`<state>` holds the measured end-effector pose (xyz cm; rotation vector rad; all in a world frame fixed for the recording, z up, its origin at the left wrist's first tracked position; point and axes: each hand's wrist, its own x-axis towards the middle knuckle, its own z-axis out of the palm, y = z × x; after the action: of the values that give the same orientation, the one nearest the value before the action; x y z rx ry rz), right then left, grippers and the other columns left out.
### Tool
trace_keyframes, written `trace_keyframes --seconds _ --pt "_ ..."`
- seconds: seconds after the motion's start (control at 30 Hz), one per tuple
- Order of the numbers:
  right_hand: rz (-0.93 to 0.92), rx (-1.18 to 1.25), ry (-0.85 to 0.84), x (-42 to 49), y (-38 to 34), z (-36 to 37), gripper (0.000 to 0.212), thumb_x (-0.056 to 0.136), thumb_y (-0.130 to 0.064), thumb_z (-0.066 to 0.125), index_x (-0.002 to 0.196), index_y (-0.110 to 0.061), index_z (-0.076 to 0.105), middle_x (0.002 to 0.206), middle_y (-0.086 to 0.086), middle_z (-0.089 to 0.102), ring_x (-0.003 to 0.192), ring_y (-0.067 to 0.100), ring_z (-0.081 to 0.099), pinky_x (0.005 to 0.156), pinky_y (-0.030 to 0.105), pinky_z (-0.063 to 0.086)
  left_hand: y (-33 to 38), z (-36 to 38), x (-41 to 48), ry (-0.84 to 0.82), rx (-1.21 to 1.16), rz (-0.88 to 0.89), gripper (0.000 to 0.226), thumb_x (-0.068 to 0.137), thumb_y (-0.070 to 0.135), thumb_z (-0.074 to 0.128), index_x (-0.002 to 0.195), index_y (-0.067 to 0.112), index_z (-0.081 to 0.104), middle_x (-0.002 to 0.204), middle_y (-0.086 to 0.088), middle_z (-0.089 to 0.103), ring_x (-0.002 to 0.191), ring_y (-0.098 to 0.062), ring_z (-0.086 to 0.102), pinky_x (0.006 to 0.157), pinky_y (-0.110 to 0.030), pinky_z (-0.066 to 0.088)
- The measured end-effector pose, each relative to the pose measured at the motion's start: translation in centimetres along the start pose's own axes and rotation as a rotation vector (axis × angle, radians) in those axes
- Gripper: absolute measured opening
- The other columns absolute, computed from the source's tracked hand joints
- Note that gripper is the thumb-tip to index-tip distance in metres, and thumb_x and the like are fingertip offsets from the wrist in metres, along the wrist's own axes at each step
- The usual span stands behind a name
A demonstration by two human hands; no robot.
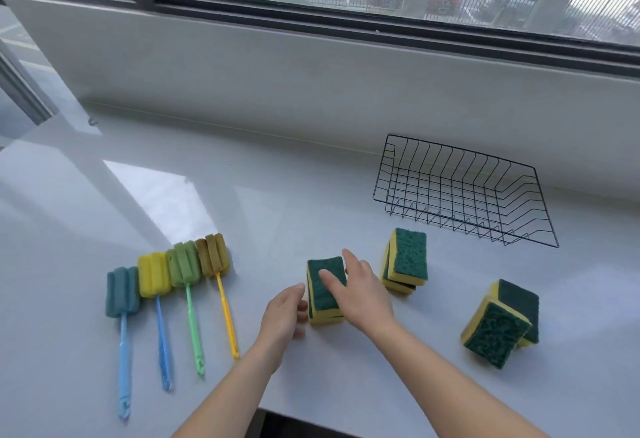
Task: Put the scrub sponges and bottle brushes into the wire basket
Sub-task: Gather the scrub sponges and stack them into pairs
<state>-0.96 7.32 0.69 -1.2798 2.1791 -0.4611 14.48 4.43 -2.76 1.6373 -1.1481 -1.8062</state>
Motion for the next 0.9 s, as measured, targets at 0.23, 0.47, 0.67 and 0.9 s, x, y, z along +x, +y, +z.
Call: trace_keyframes --seconds 0.23,0.47,0.67,0.9 --pt "0.148 0.278 -0.086 -2.2 1.5 0.3 0.054 0.100 -0.051 0.045 0.146 -0.022 0.044 0.132 0.001 0.064 0.120 0.023 0.059 0.099 0.038 0.048 0.3 0.5 -0.2 -0.053 0.049 0.067 0.040 0.085 0.046 0.070 0.118 0.033 0.054 0.101 0.002 0.069 0.074 -0.012 0.062 0.062 -0.028 0.053" --pt "0.221 0.676 -0.131 -3.0 3.2 0.0 0.028 0.102 -0.038 0.051 0.129 -0.030 0.055 0.113 -0.009 0.066 0.101 0.015 0.065 0.098 0.047 0.055 1.3 2.2 1.0 -0.031 0.121 0.110 0.031 0.083 0.036 0.069 0.113 0.035 0.064 0.094 -0.001 0.072 0.087 -0.017 0.067 0.073 -0.032 0.051" --pt "0.394 0.605 0.067 -5.0 9.4 -0.9 0.035 0.100 -0.023 0.053 0.135 -0.019 0.056 0.113 -0.002 0.063 0.103 0.020 0.064 0.100 0.048 0.053 2.4 4.1 2.4 -0.049 0.143 0.107 0.028 0.084 0.040 0.069 0.111 0.039 0.060 0.097 0.002 0.073 0.094 -0.014 0.068 0.088 -0.040 0.054" --pt "0.457 0.767 0.157 -2.8 12.1 -4.4 0.052 0.103 -0.016 0.049 0.153 -0.019 0.036 0.144 -0.003 0.052 0.124 0.020 0.054 0.108 0.045 0.048 4.0 5.7 4.0 -0.020 0.177 0.122 0.043 0.086 0.041 0.068 0.127 0.028 0.060 0.101 0.002 0.071 0.096 -0.017 0.066 0.081 -0.037 0.051"
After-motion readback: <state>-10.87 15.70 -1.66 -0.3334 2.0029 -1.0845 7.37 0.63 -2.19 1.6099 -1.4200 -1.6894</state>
